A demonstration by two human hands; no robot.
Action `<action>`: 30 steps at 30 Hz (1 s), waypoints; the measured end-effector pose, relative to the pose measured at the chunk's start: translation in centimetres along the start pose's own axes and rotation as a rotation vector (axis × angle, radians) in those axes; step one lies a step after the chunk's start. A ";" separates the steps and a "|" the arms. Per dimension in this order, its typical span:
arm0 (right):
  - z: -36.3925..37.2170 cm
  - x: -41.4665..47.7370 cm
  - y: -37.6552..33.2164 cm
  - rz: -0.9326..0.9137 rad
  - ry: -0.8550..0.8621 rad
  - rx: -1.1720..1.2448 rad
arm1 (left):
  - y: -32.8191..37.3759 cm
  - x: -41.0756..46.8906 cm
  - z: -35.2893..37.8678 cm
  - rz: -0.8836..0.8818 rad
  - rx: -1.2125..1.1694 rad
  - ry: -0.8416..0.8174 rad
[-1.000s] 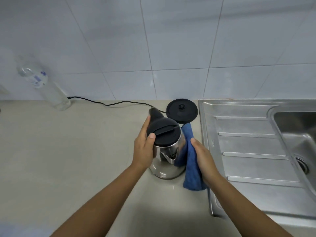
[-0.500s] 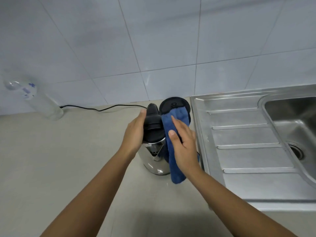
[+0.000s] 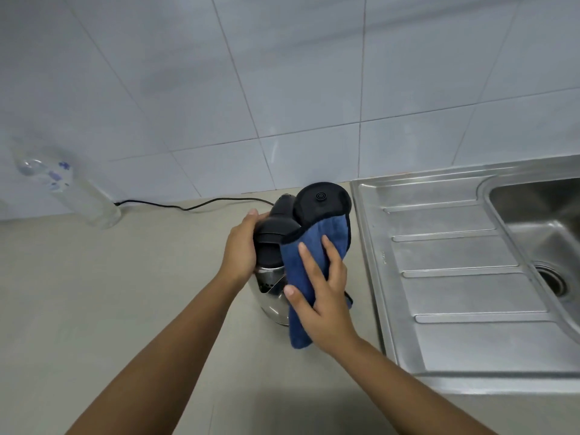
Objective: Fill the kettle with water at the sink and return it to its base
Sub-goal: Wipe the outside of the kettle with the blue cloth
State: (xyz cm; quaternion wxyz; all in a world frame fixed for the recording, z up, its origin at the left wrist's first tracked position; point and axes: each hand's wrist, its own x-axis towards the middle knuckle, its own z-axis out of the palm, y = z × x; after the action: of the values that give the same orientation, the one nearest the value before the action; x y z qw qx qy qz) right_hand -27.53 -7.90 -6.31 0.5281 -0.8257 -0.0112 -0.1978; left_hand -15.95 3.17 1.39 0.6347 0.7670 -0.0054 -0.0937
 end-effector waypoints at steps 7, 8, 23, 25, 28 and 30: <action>-2.0 3.6 -0.6 -0.379 0.005 -0.408 | -0.3 0.4 0.0 -0.014 -0.049 0.006; -2.4 4.0 -0.7 -0.402 -0.011 -0.460 | -0.3 0.4 0.0 -0.014 -0.055 0.000; -2.8 3.2 -1.2 -0.319 -0.020 -0.352 | -0.5 0.4 -0.2 -0.054 -0.097 -0.001; -2.3 3.5 -1.6 -0.321 -0.026 -0.379 | -0.4 0.4 -0.2 -0.067 -0.112 -0.005; -2.8 3.7 -0.3 -0.253 -0.006 -0.173 | -0.7 0.5 -0.2 -0.036 -0.100 -0.012; -3.1 4.1 0.4 -0.106 0.009 0.057 | -1.0 0.6 -0.2 -0.037 -0.124 -0.008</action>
State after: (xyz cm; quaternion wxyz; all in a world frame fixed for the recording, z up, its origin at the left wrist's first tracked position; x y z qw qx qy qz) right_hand -24.62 -11.58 -4.10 0.5403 -0.8077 -0.0581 -0.2288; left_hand -15.45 3.48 0.34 0.6793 0.7257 0.0120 -0.1086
